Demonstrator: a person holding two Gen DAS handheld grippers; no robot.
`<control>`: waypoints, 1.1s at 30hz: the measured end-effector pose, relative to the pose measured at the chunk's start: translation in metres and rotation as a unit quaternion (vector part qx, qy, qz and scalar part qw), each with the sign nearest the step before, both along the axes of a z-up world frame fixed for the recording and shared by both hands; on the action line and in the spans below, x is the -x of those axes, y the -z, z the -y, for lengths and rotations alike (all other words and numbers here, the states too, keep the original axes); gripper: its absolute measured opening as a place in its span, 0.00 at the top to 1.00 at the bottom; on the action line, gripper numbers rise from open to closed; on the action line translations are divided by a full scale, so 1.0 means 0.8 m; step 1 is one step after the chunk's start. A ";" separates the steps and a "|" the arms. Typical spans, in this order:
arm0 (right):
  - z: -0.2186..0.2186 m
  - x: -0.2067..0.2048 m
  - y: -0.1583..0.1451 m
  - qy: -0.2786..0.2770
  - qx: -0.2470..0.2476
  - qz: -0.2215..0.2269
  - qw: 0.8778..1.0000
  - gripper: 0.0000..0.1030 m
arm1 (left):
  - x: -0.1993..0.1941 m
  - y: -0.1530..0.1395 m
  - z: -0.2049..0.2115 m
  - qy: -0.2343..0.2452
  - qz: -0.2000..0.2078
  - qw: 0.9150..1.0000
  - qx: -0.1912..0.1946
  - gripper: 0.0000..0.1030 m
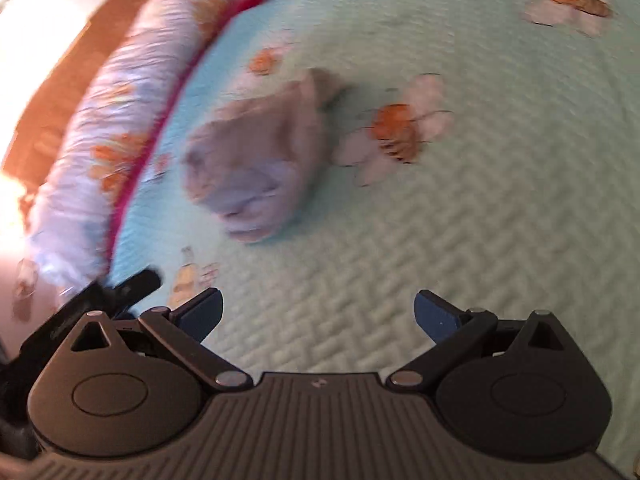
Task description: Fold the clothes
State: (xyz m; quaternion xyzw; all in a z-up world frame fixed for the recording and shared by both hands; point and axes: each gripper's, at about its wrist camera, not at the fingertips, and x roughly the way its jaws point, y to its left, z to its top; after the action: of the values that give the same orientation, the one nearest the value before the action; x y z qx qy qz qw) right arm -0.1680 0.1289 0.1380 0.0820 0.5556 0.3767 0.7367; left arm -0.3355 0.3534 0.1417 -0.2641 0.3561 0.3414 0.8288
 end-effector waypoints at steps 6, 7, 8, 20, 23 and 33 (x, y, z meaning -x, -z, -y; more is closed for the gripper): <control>0.023 0.024 -0.063 0.040 0.010 0.230 0.972 0.01 | -0.012 0.013 0.001 -0.017 -0.035 0.999 0.008 0.07; 0.022 0.024 -0.058 0.042 0.028 0.225 0.973 0.00 | -0.012 0.010 0.004 -0.021 -0.035 0.999 -0.005 0.06; 0.021 0.017 -0.036 0.029 0.043 0.172 0.984 0.01 | -0.012 0.007 0.006 -0.025 -0.035 0.999 -0.018 0.06; -0.009 0.024 -0.111 -0.003 -0.089 0.210 0.974 0.00 | 0.010 -0.069 0.021 -0.057 0.007 0.978 -0.202 0.00; -0.022 0.025 -0.054 -0.042 -0.042 0.139 0.989 0.01 | 0.011 -0.059 0.014 -0.047 0.004 0.981 -0.189 0.00; -0.031 0.036 -0.062 -0.011 0.022 0.306 0.952 0.01 | 0.007 -0.044 -0.013 -0.060 -0.006 0.991 -0.117 0.00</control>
State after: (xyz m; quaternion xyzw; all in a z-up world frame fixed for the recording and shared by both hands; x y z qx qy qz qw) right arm -0.1969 0.1536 0.1873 -0.0595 0.3126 0.3799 0.8686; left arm -0.3412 0.3634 0.1766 -0.1841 0.3019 0.4318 0.8298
